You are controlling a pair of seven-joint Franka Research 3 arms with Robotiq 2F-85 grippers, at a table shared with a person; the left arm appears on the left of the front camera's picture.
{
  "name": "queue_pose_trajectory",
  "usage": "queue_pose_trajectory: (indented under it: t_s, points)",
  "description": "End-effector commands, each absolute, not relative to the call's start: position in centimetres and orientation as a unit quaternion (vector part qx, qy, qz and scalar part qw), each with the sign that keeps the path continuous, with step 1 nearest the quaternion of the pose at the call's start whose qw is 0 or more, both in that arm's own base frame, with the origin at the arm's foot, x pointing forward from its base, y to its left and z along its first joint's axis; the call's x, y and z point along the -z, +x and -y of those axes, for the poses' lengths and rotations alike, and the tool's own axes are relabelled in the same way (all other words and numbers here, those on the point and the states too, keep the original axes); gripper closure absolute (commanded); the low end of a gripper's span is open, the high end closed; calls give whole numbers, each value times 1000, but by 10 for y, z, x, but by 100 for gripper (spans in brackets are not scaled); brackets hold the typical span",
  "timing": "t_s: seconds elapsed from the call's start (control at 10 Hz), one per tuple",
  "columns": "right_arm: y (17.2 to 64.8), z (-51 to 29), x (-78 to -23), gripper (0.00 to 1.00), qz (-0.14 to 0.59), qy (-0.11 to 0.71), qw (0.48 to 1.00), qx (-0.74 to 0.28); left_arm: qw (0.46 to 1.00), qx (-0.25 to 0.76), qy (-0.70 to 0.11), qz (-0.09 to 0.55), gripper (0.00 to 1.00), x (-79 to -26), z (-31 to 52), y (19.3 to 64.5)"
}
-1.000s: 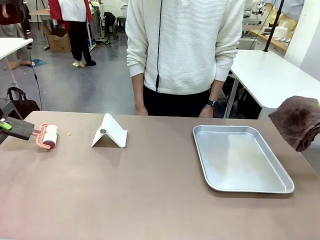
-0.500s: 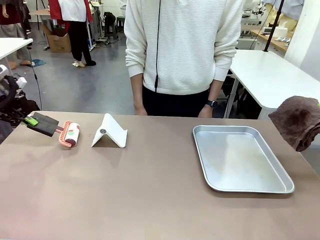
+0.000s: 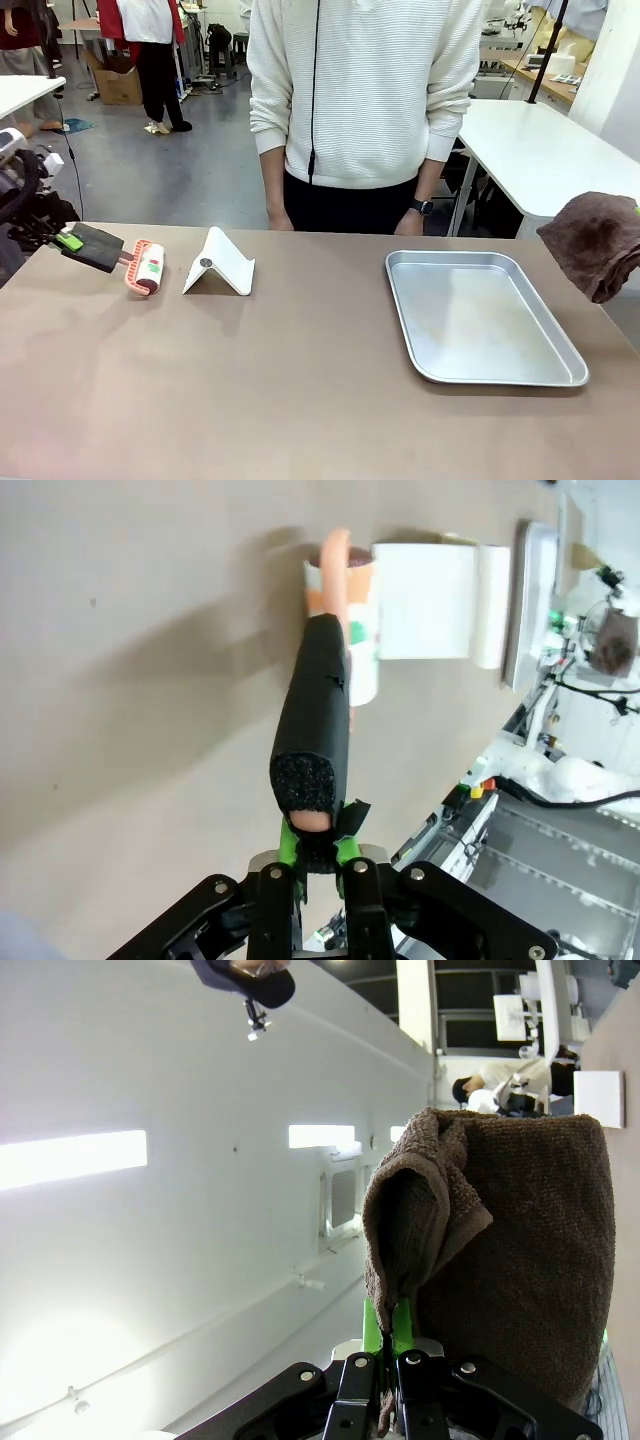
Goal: Clean the surface of the table.
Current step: Clean the area not pointed to by the person.
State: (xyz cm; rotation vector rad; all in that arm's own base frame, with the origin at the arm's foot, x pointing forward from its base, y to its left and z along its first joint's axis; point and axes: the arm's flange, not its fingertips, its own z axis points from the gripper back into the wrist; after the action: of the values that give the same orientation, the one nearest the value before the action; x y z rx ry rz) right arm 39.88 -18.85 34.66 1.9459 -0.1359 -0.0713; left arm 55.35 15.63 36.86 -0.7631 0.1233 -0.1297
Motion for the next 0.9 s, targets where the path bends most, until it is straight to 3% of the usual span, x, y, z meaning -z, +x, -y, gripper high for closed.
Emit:
queue_pose_trajectory:
  t_s: [0.0,0.3,0.8]
  points:
    - [401,187,-351,97,60,826,560,34,891,132,-435,2,84,-409,-172,496]
    - [401,187,-351,97,60,826,560,34,822,231,-513,93,84,-457,-203,416]
    - [401,187,-351,97,60,826,560,34,813,256,-518,71,84,-453,-210,316]
